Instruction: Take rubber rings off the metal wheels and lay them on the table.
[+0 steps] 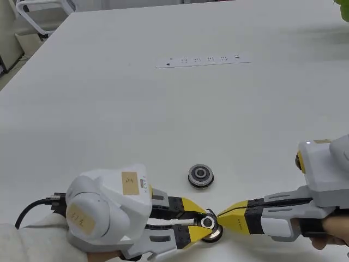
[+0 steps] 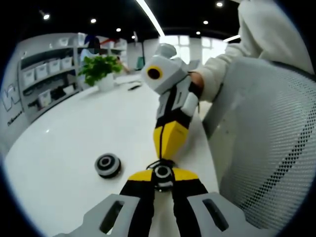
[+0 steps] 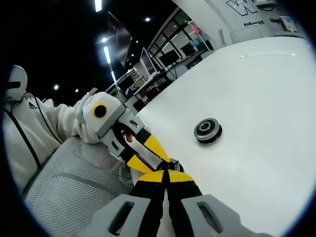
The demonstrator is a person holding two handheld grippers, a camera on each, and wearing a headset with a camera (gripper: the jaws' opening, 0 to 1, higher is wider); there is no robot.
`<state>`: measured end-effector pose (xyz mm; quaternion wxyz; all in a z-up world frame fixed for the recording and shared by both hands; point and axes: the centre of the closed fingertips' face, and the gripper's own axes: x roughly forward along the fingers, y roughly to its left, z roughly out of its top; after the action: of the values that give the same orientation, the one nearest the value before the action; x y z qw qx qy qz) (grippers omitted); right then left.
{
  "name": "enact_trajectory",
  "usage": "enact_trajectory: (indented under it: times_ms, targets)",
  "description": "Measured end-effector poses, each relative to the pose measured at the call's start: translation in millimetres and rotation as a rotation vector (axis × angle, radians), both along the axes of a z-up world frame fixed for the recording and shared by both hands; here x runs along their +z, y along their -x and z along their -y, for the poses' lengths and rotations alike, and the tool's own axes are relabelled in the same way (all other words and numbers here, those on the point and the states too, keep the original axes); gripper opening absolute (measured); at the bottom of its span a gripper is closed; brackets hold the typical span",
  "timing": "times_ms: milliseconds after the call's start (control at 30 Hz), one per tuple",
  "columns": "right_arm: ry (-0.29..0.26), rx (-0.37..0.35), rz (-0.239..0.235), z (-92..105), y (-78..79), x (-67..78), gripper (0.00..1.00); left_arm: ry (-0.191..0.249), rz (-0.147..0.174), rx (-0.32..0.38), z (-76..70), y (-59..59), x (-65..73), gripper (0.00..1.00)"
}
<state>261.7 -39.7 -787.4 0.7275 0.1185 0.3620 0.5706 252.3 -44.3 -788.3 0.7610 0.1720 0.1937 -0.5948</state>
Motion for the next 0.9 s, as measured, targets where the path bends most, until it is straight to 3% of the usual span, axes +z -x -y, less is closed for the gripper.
enact_trajectory:
  times_ms: [267, 333, 433, 500, 900]
  targets:
    - [-0.012, 0.007, -0.002, -1.2, 1.0, 2.3, 0.0, 0.001, -0.001, 0.001, -1.1, -0.7, -0.6, 0.13]
    - [-0.061, -0.007, 0.004, -4.1, -2.1, 12.0, 0.0, 0.001, -0.001, 0.001, -1.3, -0.7, -0.7, 0.13]
    - [-0.007, 0.0, 0.032, -1.2, -2.7, 6.5, 0.0, 0.001, -0.001, 0.002, -1.7, -1.0, -0.9, 0.13]
    - [-0.018, -0.003, 0.012, -1.8, -1.5, 6.3, 0.0, 0.001, -0.002, 0.002, -1.9, -1.1, -1.0, 0.13]
    - [0.014, 0.003, 0.034, 0.4, -1.7, 2.6, 0.0, -0.014, -0.028, -0.001, -3.9, -0.3, 0.7, 0.15]
